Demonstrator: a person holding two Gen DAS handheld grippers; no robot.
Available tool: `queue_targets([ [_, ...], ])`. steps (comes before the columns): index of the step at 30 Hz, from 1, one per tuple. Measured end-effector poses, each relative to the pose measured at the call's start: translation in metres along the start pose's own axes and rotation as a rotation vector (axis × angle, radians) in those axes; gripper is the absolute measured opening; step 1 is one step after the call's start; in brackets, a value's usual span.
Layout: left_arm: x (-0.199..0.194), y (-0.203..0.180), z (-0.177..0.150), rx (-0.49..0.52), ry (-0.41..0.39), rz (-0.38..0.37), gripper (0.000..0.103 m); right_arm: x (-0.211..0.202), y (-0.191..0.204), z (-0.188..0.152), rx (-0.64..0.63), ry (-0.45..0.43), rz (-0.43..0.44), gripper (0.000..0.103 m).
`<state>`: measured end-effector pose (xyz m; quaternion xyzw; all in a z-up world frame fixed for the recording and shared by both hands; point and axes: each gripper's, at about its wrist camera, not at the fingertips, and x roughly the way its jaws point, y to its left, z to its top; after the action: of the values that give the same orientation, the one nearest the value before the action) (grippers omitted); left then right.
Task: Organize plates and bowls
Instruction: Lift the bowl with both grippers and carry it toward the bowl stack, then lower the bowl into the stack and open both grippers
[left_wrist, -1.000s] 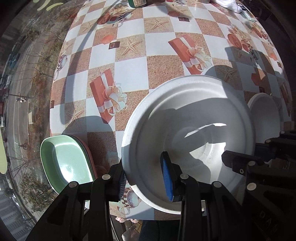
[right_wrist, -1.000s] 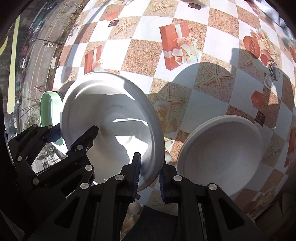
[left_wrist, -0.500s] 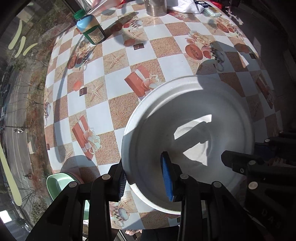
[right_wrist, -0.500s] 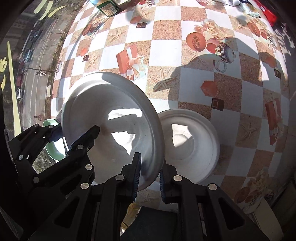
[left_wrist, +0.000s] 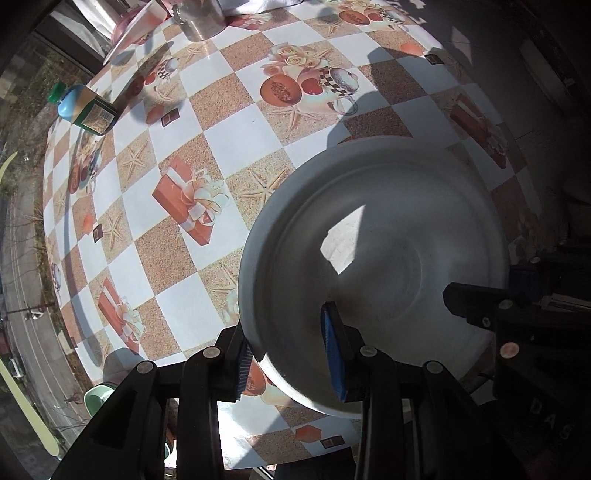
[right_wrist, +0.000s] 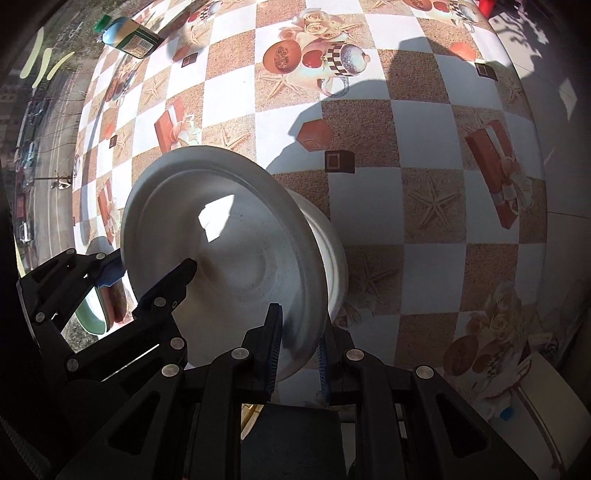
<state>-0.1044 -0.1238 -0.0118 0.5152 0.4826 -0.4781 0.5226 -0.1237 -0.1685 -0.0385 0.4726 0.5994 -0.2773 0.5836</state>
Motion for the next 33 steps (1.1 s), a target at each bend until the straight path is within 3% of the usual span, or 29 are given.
queue_targets([
  [6,0.012,-0.015,0.002,0.014,0.027,-0.012,0.037,0.01,-0.011,0.004,0.009,0.012,-0.029,0.02],
  [9,0.017,-0.017,-0.001,0.013,0.051,-0.015,0.043,0.013,-0.011,0.004,-0.008,0.014,-0.032,0.02],
  [10,0.017,-0.017,-0.002,0.012,0.056,-0.012,0.048,0.014,-0.009,0.004,-0.015,0.013,-0.041,0.02],
  [13,0.013,-0.014,-0.005,-0.004,0.045,0.006,0.076,0.016,-0.006,0.004,-0.024,0.018,-0.046,0.02],
  [14,0.011,-0.012,-0.005,-0.013,0.038,0.006,0.08,0.016,-0.006,0.002,-0.024,0.02,-0.044,0.02],
  [15,0.009,-0.01,-0.006,-0.023,0.035,0.006,0.08,0.016,-0.007,0.001,-0.022,0.021,-0.044,0.032],
  [16,0.008,-0.008,-0.006,-0.028,0.037,0.01,0.08,0.015,-0.009,0.001,-0.016,0.013,-0.05,0.055],
  [18,0.009,-0.006,-0.008,-0.037,0.049,0.018,0.081,0.011,-0.012,0.001,-0.011,-0.005,-0.04,0.074],
  [21,0.01,0.0,-0.01,-0.061,0.058,0.016,0.081,0.009,-0.016,0.0,-0.006,-0.014,-0.049,0.075],
  [24,0.007,0.003,-0.01,-0.073,0.053,0.024,0.081,0.01,-0.022,0.0,0.021,-0.014,-0.056,0.092],
  [33,0.005,0.009,-0.013,-0.093,0.053,0.044,0.081,0.018,-0.039,-0.004,0.071,0.008,-0.056,0.092],
])
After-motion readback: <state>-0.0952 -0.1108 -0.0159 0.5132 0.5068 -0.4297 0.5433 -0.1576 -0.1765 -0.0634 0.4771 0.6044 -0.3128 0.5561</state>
